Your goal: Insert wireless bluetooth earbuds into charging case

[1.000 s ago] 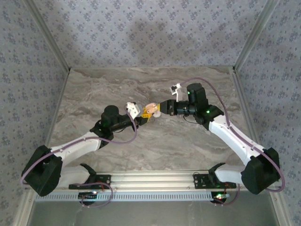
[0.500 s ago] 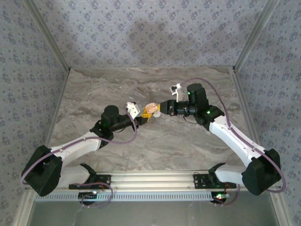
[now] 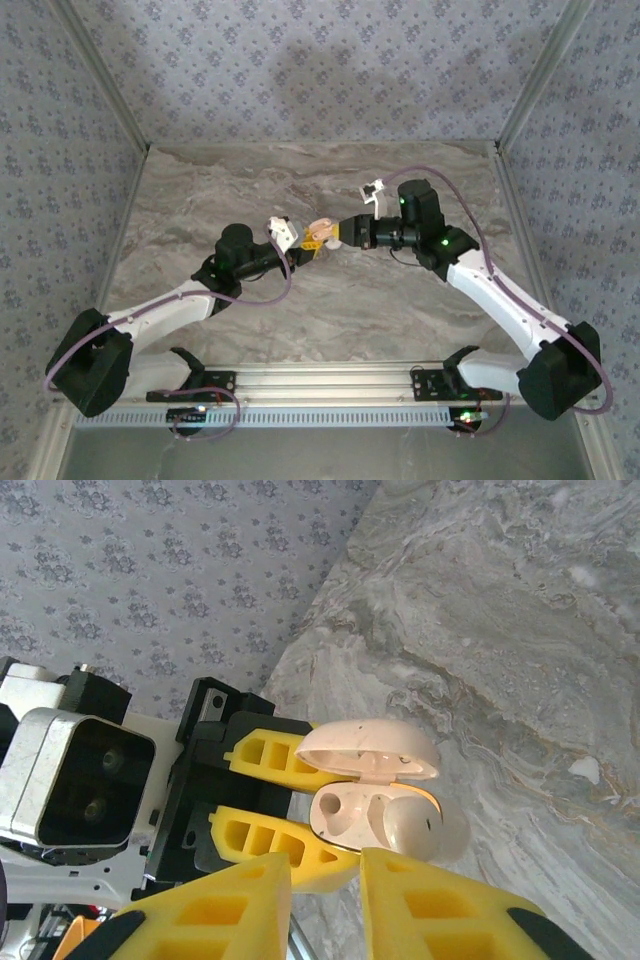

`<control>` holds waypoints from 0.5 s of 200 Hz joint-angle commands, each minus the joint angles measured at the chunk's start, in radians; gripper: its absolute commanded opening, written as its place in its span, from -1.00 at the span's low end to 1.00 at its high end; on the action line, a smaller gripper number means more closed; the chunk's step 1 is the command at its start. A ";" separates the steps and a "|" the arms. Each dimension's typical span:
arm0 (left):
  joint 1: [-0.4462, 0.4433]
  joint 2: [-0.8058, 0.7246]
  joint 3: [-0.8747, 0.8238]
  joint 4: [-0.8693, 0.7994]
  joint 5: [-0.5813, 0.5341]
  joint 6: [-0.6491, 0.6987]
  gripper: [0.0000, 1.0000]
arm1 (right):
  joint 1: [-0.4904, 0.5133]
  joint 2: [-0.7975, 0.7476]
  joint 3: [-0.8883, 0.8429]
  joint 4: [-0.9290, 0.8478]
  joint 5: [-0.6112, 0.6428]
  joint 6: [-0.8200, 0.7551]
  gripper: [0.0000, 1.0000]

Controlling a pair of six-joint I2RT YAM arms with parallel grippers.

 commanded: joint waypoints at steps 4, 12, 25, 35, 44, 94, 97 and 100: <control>-0.008 -0.029 0.026 0.036 0.018 0.007 -0.77 | -0.015 -0.044 0.005 -0.021 0.023 -0.015 -0.35; -0.008 -0.030 0.026 0.036 0.025 0.008 -0.77 | -0.020 -0.052 0.004 -0.031 0.034 -0.032 -0.31; -0.008 -0.032 0.026 0.036 0.029 0.010 -0.77 | -0.028 -0.069 -0.004 -0.031 0.053 -0.080 -0.28; -0.009 -0.035 0.026 0.033 0.031 0.012 -0.77 | -0.030 -0.092 -0.018 -0.024 0.064 -0.154 -0.28; -0.008 -0.036 0.026 0.030 0.036 0.014 -0.77 | -0.034 -0.115 -0.035 -0.006 0.067 -0.225 -0.26; -0.009 -0.042 0.029 0.020 0.059 0.022 -0.77 | -0.059 -0.183 -0.065 -0.041 0.017 -0.700 -0.16; -0.008 -0.042 0.028 0.019 0.059 0.022 -0.77 | -0.059 -0.184 -0.070 -0.041 -0.001 -0.742 -0.15; -0.009 -0.044 0.028 0.019 0.059 0.023 -0.77 | -0.058 -0.186 -0.076 -0.040 -0.017 -0.778 -0.15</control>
